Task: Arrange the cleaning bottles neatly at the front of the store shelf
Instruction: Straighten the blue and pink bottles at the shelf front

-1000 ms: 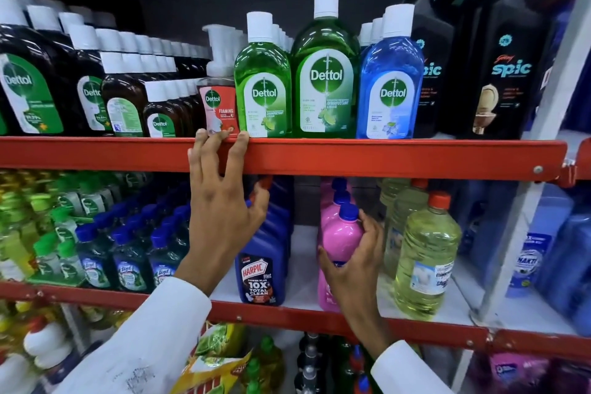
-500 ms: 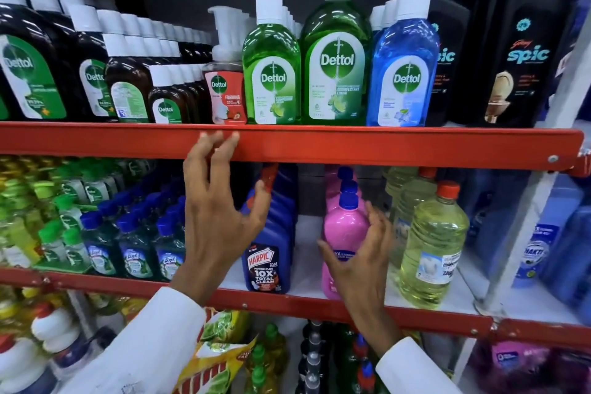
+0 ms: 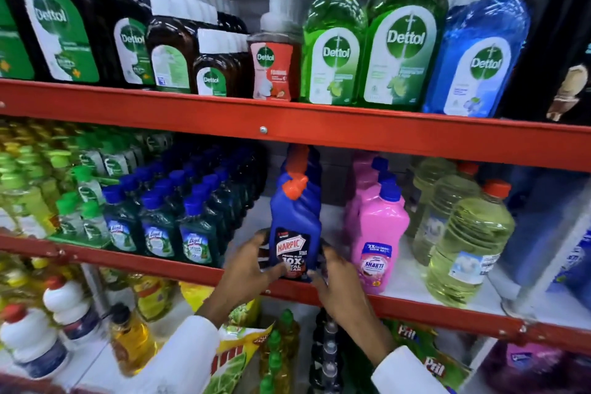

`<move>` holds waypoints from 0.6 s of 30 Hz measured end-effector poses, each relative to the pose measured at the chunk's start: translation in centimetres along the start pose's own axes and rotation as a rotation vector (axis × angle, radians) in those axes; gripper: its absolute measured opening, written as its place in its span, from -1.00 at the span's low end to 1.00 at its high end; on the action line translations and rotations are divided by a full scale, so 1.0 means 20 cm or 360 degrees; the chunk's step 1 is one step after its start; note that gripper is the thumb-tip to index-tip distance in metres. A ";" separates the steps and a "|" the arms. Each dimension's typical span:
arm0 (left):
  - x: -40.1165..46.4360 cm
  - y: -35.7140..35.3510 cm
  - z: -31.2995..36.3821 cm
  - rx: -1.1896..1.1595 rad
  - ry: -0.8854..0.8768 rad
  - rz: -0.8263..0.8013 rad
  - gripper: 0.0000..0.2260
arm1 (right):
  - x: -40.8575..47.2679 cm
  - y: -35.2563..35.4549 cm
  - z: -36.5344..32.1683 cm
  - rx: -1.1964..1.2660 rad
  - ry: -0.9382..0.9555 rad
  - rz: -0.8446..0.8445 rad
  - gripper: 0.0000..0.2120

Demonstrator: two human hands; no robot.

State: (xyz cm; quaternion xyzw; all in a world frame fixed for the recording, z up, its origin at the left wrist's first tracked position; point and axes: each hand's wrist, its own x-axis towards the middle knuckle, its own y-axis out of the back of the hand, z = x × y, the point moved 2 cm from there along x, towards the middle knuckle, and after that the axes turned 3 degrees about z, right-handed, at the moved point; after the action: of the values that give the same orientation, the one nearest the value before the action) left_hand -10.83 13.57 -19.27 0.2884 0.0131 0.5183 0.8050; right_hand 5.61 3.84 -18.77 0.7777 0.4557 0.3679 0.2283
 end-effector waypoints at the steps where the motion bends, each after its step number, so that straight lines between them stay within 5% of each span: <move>1: 0.01 0.00 -0.01 -0.0033 0.0005 -0.0056 -0.46 | 0.02 0.00 0.00 -0.0019 -0.0007 -0.0027 -0.48; 18: 0.07 -0.01 -0.11 -0.0056 -0.0148 -0.0002 -0.46 | 0.06 -0.07 0.10 0.0048 -0.0012 0.0028 -0.66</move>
State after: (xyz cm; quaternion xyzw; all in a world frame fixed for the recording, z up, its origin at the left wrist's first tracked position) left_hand -10.67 15.58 -20.80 0.2981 -0.0333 0.5039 0.8100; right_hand 6.77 5.55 -20.55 0.7865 0.4534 0.3601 0.2149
